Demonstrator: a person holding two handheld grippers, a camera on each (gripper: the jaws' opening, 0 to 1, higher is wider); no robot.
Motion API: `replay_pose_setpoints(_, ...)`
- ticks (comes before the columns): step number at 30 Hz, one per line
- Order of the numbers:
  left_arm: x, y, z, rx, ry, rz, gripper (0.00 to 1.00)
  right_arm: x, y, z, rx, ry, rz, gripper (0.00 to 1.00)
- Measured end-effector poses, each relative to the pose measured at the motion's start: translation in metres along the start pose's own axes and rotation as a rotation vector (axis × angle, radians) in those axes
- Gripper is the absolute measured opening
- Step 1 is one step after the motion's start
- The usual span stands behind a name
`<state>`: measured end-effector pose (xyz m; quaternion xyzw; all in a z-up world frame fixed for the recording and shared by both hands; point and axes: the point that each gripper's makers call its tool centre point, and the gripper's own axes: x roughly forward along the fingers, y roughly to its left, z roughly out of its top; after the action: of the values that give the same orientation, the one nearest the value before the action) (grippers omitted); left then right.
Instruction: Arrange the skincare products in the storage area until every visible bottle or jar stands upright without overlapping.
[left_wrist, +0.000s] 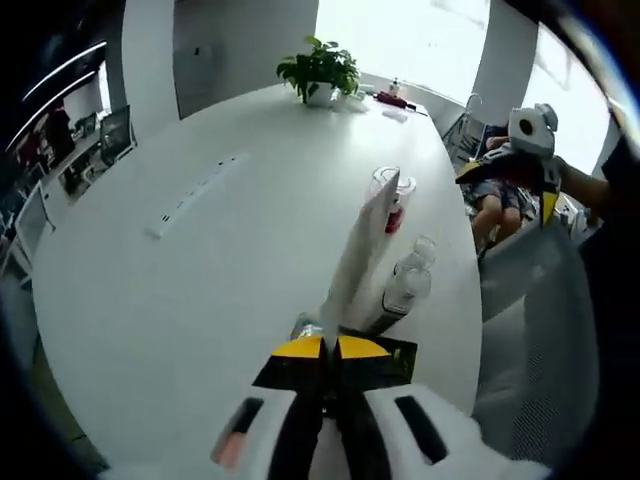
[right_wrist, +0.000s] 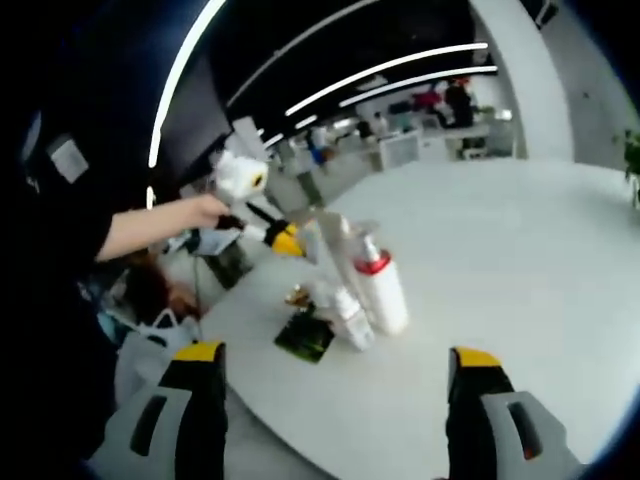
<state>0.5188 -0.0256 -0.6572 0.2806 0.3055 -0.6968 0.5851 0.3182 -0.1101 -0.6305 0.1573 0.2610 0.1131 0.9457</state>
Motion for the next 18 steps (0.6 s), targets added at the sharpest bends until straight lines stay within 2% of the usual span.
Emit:
replay_pose_setpoints(9, -0.026, -0.033, 0.009, 0.048, -0.045, 0.009, 0.03, 0.003, 0.025, 0.003, -0.057, 0.01, 0.08, 0.89)
replay_pose_setpoints(18, -0.046, -0.067, 0.008, 0.027, -0.115, 0.004, 0.03, 0.004, 0.046, 0.007, -0.098, 0.023, 0.146, 0.86)
